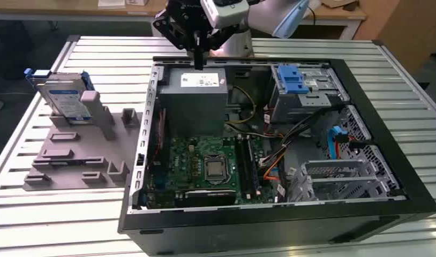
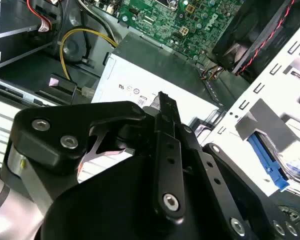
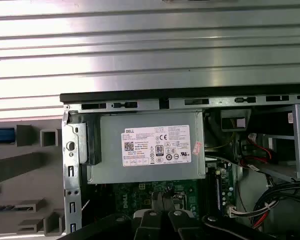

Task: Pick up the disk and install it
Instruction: 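Reach for the disk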

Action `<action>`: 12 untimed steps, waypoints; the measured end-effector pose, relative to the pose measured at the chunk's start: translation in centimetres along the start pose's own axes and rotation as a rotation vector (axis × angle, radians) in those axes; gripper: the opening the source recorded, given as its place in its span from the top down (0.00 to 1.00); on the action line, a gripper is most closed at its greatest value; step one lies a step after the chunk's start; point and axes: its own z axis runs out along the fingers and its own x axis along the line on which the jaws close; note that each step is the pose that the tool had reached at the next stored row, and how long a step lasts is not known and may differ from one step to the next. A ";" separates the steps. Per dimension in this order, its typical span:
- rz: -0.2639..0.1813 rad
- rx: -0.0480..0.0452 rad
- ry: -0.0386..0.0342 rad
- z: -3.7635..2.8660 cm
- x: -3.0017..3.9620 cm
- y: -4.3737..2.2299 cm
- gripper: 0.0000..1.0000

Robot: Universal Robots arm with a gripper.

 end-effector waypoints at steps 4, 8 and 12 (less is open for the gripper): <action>0.000 0.0000 0.0000 0.00 0.00 0.00 0.89; 0.000 0.0000 0.0000 0.00 0.04 0.00 0.89; 0.000 0.0000 0.0000 -0.01 0.31 -0.02 0.89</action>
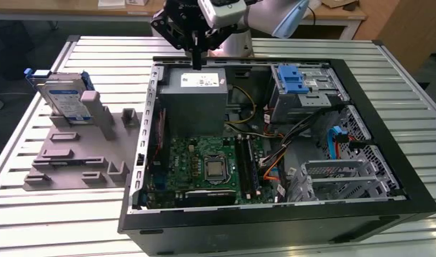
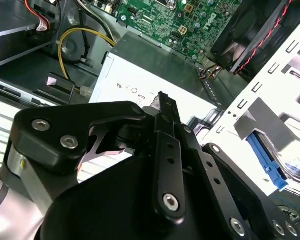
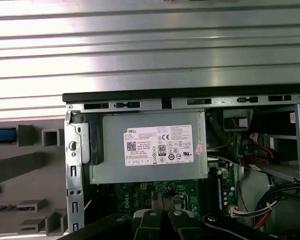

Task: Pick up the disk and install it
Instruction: 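Reach for the disk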

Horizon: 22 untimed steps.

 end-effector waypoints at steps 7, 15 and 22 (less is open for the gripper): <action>0.000 0.0000 0.0000 -0.01 0.51 -0.04 0.89; 0.000 0.0000 0.0000 -0.02 0.73 -0.05 0.89; 0.000 0.0000 0.0000 -0.02 0.90 -0.06 0.89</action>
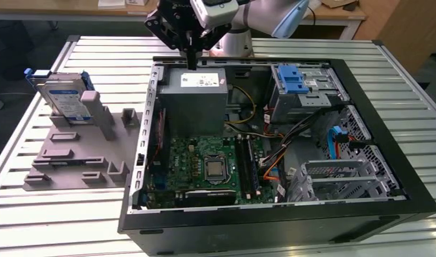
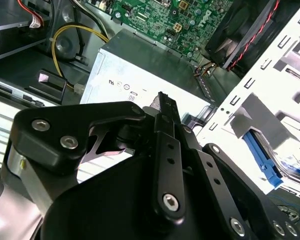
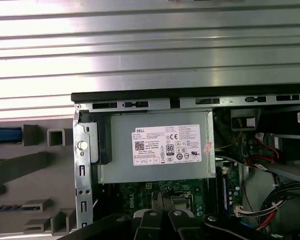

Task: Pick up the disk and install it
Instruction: 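Reach for the disk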

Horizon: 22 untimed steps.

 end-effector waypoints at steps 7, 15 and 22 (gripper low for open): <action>0.000 0.0001 0.0000 -0.01 0.28 -0.02 0.89; 0.000 0.0001 0.0001 -0.02 0.54 -0.04 0.89; 0.000 0.0000 0.0001 -0.02 0.69 -0.05 0.89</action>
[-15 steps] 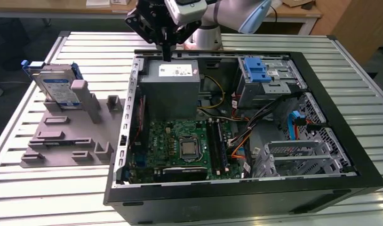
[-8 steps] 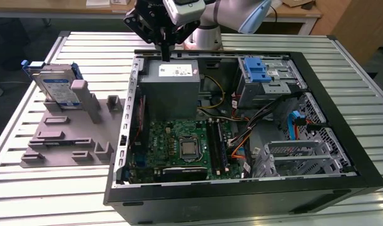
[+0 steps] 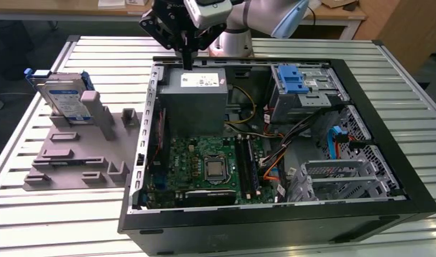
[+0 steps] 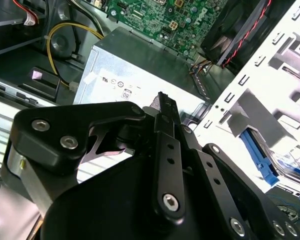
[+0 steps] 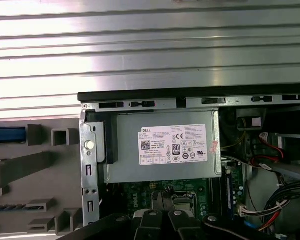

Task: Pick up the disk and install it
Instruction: 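Reach for the disk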

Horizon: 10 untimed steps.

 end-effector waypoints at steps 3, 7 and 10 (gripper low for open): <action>0.000 0.0000 0.0000 0.00 0.06 -0.01 0.89; 0.000 0.0000 0.0000 -0.01 0.18 -0.01 0.89; 0.000 0.0000 0.0000 -0.01 0.28 -0.02 0.89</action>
